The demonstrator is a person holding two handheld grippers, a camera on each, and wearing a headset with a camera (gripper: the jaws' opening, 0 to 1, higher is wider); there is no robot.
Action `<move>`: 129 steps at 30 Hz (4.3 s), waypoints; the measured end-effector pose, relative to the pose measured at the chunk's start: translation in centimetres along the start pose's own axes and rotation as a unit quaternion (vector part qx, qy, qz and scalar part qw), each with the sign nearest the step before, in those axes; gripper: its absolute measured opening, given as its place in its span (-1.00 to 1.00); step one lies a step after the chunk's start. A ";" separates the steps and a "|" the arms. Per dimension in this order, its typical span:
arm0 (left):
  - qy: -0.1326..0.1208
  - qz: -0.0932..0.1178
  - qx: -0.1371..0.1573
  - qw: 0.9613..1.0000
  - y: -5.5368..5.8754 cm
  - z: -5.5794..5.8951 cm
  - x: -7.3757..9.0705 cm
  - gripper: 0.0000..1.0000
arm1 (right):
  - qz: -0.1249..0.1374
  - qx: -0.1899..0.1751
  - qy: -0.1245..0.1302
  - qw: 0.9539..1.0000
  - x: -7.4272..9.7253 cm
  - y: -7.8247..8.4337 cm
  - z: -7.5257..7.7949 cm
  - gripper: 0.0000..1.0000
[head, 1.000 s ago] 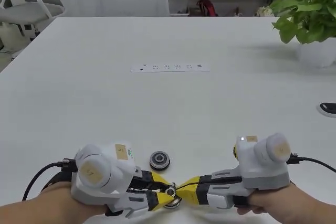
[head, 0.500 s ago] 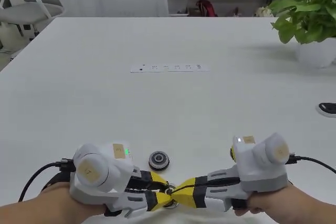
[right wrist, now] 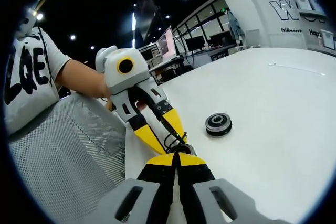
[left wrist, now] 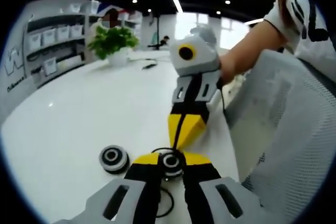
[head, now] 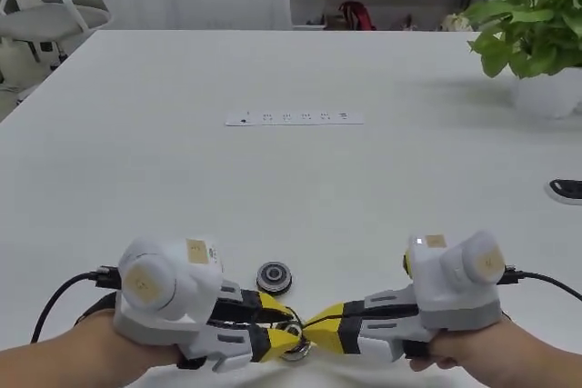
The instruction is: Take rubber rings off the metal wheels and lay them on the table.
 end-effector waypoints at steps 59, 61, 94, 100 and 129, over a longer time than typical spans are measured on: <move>-0.087 0.032 0.043 0.995 1.1 -3.2 10.2 0.28 | -0.056 0.012 -0.060 0.997 -5.0 -1.8 -0.6 -1.00; -0.089 0.031 0.044 0.995 1.2 -3.2 10.3 0.27 | -0.060 0.013 -0.059 0.996 -5.1 -1.7 -0.6 -1.00; -0.104 0.037 0.053 0.993 0.1 -5.6 9.5 0.18 | -0.035 0.052 0.016 0.998 -2.1 -3.5 2.5 -0.74; -0.108 0.041 0.058 0.992 -0.4 -6.8 8.6 0.15 | -0.027 0.049 0.038 0.998 -1.0 -3.7 3.5 -0.70; -0.081 0.004 0.065 0.995 0.6 -7.5 2.4 -0.13 | -0.043 0.047 0.089 0.994 -1.1 -1.9 6.5 -0.61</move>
Point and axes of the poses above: the centre of the closed fingertips' face, and the gripper's own axes: x roughly backward along the fingers, z roughly to its right, y roughly out of its underside, the point moved 2 cm from there along x, roughly backward along the fingers, and after that the axes turned 9 degrees about -y, right-handed, at the moved point
